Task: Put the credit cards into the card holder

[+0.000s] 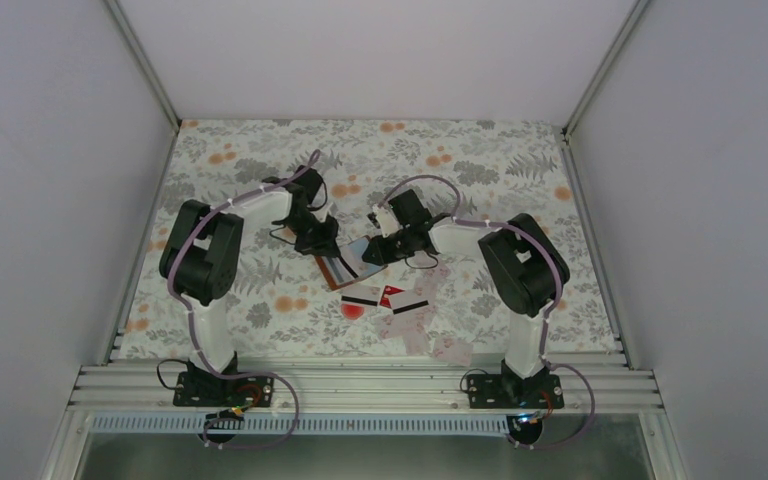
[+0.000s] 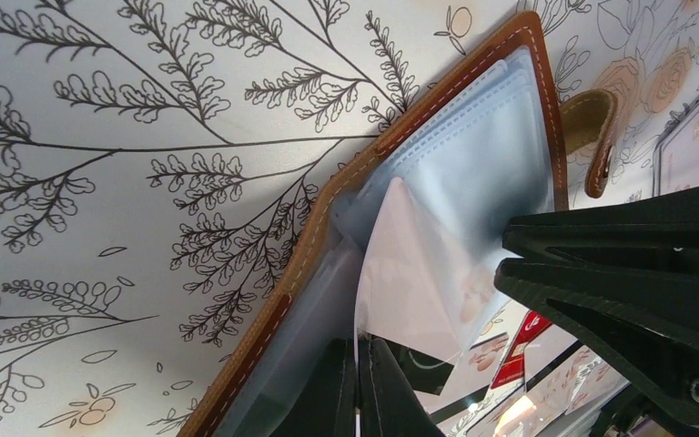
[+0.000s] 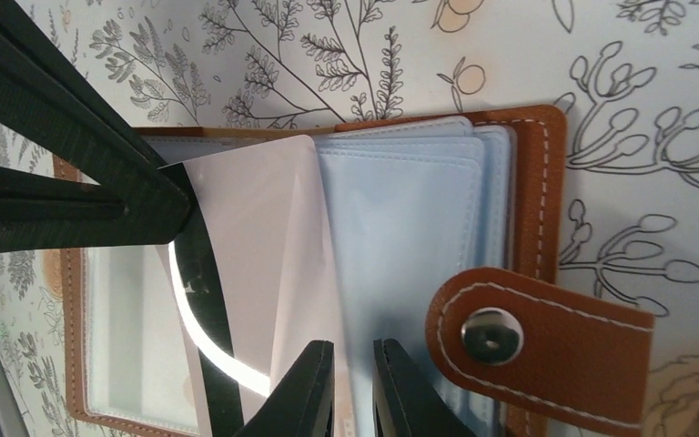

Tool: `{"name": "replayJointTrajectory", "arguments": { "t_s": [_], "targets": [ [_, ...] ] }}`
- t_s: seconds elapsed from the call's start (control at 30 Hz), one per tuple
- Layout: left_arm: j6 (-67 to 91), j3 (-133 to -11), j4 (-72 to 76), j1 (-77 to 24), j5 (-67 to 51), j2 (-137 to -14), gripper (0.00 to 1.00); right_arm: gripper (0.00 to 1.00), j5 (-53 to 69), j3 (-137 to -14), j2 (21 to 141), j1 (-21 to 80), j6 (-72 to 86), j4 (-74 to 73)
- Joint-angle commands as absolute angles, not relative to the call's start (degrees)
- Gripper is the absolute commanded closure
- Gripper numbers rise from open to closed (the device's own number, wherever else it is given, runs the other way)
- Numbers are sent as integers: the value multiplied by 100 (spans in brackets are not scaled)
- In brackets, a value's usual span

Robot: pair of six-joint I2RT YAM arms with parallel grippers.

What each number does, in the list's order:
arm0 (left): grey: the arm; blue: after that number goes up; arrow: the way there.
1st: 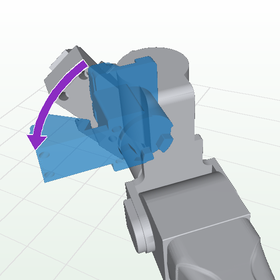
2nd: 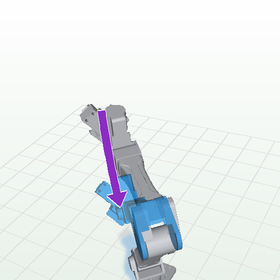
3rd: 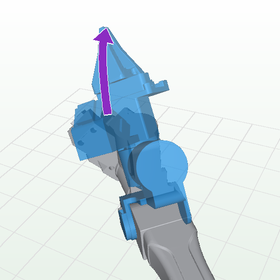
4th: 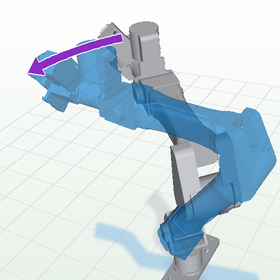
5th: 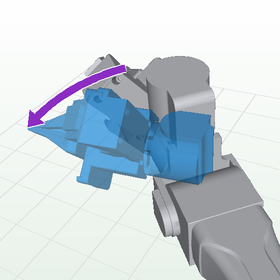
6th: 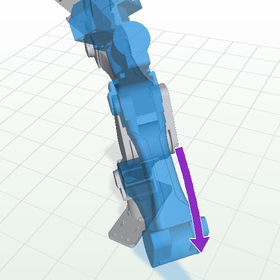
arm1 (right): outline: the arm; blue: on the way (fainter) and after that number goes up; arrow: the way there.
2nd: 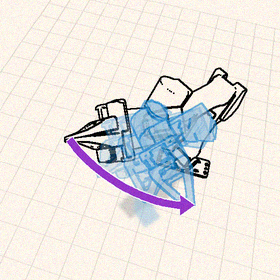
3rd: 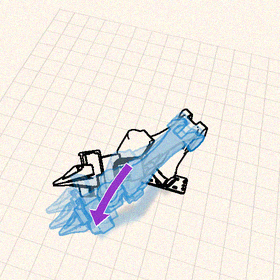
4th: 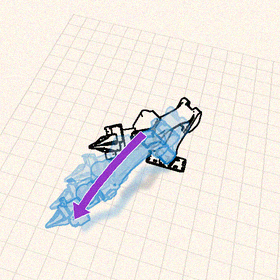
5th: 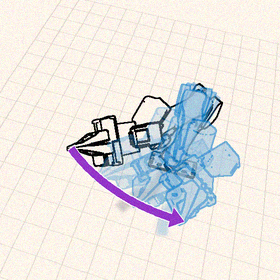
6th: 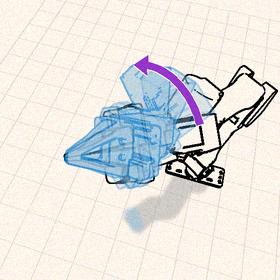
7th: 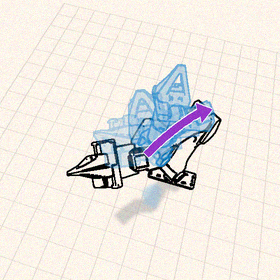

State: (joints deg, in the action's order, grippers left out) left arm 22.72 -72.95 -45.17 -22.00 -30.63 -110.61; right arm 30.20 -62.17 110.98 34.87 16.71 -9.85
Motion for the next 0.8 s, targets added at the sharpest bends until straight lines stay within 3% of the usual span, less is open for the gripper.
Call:
{"name": "replayJointTrajectory", "arguments": {
  "t_s": [0.0, 0.3, 0.77],
  "targets": [
    [2249, -7327, -4544, -2237, -2932, -11248, 98, 87, 2616, -6371, 10943, 3421, 1541, -1512],
    [1606, -7312, -5213, -2241, -3092, -11183, 97, 87, 2628, -6271, 11227, 3385, 1471, -1351],
    [1550, -8064, -5537, -2288, -3268, -12040, 97, 88, 2762, -6168, 11655, 3387, 1357, -996]
  ]
}}
